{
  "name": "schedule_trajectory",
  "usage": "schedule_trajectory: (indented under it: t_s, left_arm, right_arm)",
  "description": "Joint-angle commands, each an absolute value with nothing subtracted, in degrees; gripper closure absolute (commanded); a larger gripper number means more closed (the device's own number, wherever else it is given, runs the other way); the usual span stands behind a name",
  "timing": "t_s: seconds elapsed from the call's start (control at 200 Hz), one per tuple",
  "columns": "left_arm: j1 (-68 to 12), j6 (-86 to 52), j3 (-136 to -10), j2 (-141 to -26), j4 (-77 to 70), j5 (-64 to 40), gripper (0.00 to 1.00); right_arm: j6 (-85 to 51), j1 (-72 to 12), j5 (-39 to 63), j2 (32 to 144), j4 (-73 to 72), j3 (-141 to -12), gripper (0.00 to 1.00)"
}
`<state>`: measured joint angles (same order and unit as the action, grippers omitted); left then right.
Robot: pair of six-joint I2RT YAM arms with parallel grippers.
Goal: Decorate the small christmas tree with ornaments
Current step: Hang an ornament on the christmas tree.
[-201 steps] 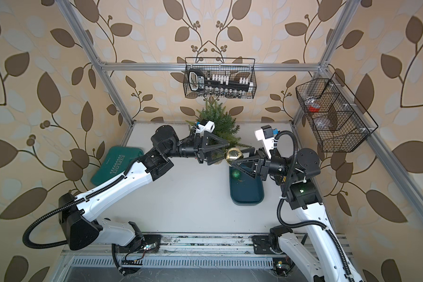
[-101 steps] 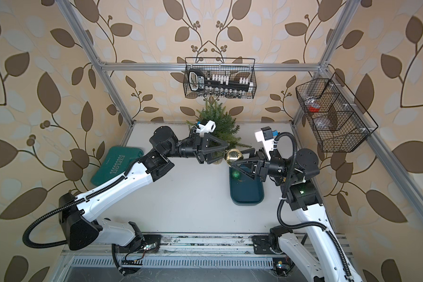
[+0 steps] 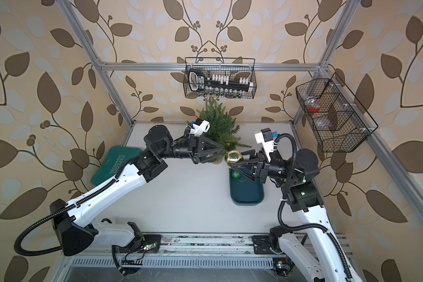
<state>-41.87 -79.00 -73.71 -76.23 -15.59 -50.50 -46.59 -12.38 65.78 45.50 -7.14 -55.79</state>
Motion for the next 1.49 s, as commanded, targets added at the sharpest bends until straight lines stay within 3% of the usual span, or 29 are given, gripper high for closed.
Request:
schedule_trajectory:
  t_s: [0.0,0.37,0.55,0.91,1.49]
  left_arm:
    - [-40.89,-75.92,-74.27,-73.79,-15.18,-50.71,0.66]
    - [-40.12,-73.39,-73.95,-72.96,-12.13,-50.37,0.82]
    - [-39.82,-71.20,-74.96,-72.54,-9.71,-50.02,1.00]
    - [-39.71,-58.56,-82.60,-73.52,5.48,-45.18,1.00]
    - [-39.73,-40.72,-103.16,-89.09,26.62,-34.36,1.00]
  right_arm:
    - [-45.43,-12.67,65.54,44.91,-7.22,-55.37,0.42]
    - [-44.40,-12.60,64.60,44.82,-6.25,-55.02,0.42]
    - [-44.21,-12.65,63.74,45.00,-5.95,-54.42,0.42]
    - [-42.01,-12.45,59.40,45.35,-3.91,-53.58,0.42]
    - [-47.71,-5.67,52.56,48.50,-12.55,-47.87,0.43]
